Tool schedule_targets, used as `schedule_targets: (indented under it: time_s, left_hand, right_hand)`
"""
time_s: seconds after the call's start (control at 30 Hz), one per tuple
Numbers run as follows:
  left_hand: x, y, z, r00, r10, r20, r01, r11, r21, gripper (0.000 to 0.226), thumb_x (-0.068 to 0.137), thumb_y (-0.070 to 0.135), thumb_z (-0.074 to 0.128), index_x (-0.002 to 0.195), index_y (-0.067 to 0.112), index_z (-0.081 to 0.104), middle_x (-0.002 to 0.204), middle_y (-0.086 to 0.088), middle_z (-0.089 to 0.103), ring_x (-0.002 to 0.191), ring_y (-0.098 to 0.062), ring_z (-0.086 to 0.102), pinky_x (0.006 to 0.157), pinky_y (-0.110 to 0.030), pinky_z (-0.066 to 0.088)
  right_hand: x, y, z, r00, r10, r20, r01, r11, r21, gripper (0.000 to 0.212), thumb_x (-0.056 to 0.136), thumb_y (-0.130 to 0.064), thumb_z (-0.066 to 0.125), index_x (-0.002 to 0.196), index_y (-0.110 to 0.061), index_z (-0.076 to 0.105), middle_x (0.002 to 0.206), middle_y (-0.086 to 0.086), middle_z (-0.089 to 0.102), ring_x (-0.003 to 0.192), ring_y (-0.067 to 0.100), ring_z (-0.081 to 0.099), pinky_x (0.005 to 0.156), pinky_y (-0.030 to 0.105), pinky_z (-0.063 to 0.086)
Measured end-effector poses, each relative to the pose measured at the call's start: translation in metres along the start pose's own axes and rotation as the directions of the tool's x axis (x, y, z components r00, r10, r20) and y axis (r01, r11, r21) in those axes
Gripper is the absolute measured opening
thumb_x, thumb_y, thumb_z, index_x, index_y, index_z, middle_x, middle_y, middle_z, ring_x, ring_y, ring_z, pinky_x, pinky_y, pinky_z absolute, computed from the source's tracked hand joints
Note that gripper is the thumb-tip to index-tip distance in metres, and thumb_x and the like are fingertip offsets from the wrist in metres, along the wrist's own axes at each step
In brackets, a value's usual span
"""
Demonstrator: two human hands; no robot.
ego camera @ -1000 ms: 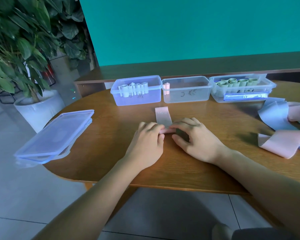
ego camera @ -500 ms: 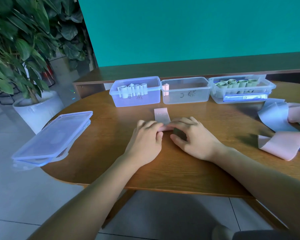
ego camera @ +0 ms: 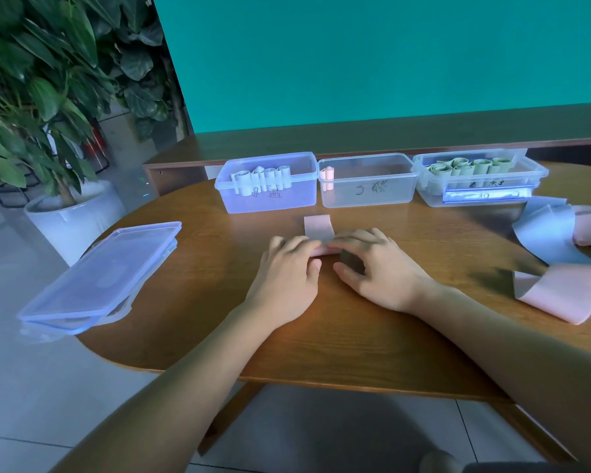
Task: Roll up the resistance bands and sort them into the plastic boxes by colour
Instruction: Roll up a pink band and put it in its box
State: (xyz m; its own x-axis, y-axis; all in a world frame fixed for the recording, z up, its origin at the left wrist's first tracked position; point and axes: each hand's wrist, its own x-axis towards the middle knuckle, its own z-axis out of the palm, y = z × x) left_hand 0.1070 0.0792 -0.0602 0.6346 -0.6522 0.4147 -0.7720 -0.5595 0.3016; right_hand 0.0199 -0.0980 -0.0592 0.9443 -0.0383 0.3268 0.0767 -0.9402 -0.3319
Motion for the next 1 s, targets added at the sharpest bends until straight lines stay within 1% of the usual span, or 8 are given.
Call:
schedule_targets:
  time_s: [0.07, 0.17, 0.27, 0.37, 0.5, 0.6, 0.8, 1.0]
  left_hand:
    - [0.003, -0.002, 0.001, 1.000, -0.014, 0.023, 0.014, 1.000, 0.015, 0.038, 0.103, 0.026, 0.047, 0.140, 0.026, 0.053, 0.142, 0.010, 0.053, 0.122, -0.023, 0.039, 0.105, -0.043, 0.038]
    - [0.005, -0.002, 0.000, 1.000, -0.019, 0.014, 0.019, 1.000, 0.008, 0.041, 0.102, 0.026, 0.048, 0.143, 0.025, 0.050, 0.144, 0.009, 0.052, 0.125, -0.022, 0.038, 0.106, -0.044, 0.038]
    - [0.004, -0.002, -0.002, 0.999, 0.000, -0.034, -0.001, 1.000, -0.021, 0.037, 0.100, 0.022, 0.051, 0.137, 0.026, 0.055, 0.138, 0.007, 0.054, 0.124, -0.023, 0.040, 0.105, -0.043, 0.038]
    - [0.006, -0.002, -0.001, 1.000, -0.002, -0.007, 0.001, 1.000, -0.025, 0.035, 0.101, 0.021, 0.049, 0.134, 0.030, 0.056, 0.137, 0.009, 0.055, 0.122, -0.022, 0.040, 0.105, -0.042, 0.038]
    - [0.011, -0.005, 0.002, 0.999, -0.043, 0.034, 0.042, 0.999, 0.033, 0.039, 0.103, 0.027, 0.045, 0.142, 0.027, 0.049, 0.145, 0.010, 0.050, 0.127, -0.022, 0.037, 0.106, -0.041, 0.035]
    - [0.014, -0.006, 0.003, 0.998, -0.050, 0.049, 0.048, 0.998, 0.048, 0.041, 0.104, 0.029, 0.044, 0.144, 0.026, 0.047, 0.147, 0.010, 0.049, 0.128, -0.023, 0.036, 0.106, -0.041, 0.034]
    - [0.018, -0.008, 0.004, 0.999, 0.000, -0.042, 0.000, 1.000, 0.003, 0.037, 0.101, 0.020, 0.048, 0.137, 0.021, 0.057, 0.138, 0.006, 0.057, 0.123, -0.024, 0.040, 0.104, -0.044, 0.039]
    - [0.029, -0.012, 0.008, 1.000, -0.021, -0.008, 0.021, 1.000, 0.014, 0.038, 0.102, 0.021, 0.047, 0.139, 0.024, 0.055, 0.139, 0.008, 0.056, 0.122, -0.025, 0.041, 0.105, -0.043, 0.037]
  right_hand:
    - [0.001, 0.000, 0.000, 1.000, 0.002, 0.008, -0.002, 1.000, 0.008, 0.040, 0.098, -0.040, 0.051, 0.136, -0.052, 0.049, 0.142, -0.019, 0.051, 0.119, 0.016, 0.047, 0.105, 0.042, 0.040]
    - [0.005, 0.002, 0.001, 0.999, 0.030, 0.013, -0.030, 0.999, -0.014, 0.042, 0.098, -0.041, 0.050, 0.139, -0.048, 0.048, 0.145, -0.018, 0.049, 0.118, 0.017, 0.046, 0.104, 0.042, 0.040]
    - [0.010, 0.004, 0.003, 0.998, 0.057, 0.015, -0.057, 0.998, -0.040, 0.045, 0.098, -0.042, 0.050, 0.143, -0.040, 0.048, 0.147, -0.017, 0.048, 0.119, 0.020, 0.046, 0.103, 0.040, 0.038]
    - [0.013, 0.006, 0.004, 0.998, 0.060, 0.023, -0.059, 0.997, -0.043, 0.047, 0.098, -0.044, 0.049, 0.145, -0.041, 0.045, 0.148, -0.017, 0.047, 0.119, 0.020, 0.045, 0.103, 0.040, 0.037]
    - [0.013, 0.006, 0.003, 0.999, 0.031, -0.005, -0.032, 0.999, -0.006, 0.045, 0.094, -0.048, 0.043, 0.138, -0.041, 0.049, 0.142, -0.016, 0.052, 0.117, 0.019, 0.049, 0.103, 0.046, 0.043]
    - [0.014, 0.007, 0.003, 1.000, 0.007, -0.024, -0.007, 1.000, 0.023, 0.039, 0.095, -0.045, 0.043, 0.132, -0.048, 0.051, 0.139, -0.014, 0.056, 0.114, 0.021, 0.051, 0.101, 0.046, 0.045]
    - [0.021, 0.012, 0.006, 0.999, 0.037, -0.017, -0.037, 0.999, 0.006, 0.038, 0.097, -0.040, 0.049, 0.136, -0.038, 0.054, 0.141, -0.013, 0.056, 0.112, 0.021, 0.050, 0.103, 0.047, 0.044]
    - [0.027, 0.014, 0.006, 0.999, 0.021, -0.030, -0.022, 1.000, -0.009, 0.042, 0.098, -0.040, 0.050, 0.139, -0.037, 0.052, 0.143, -0.014, 0.053, 0.117, 0.018, 0.048, 0.104, 0.046, 0.043]
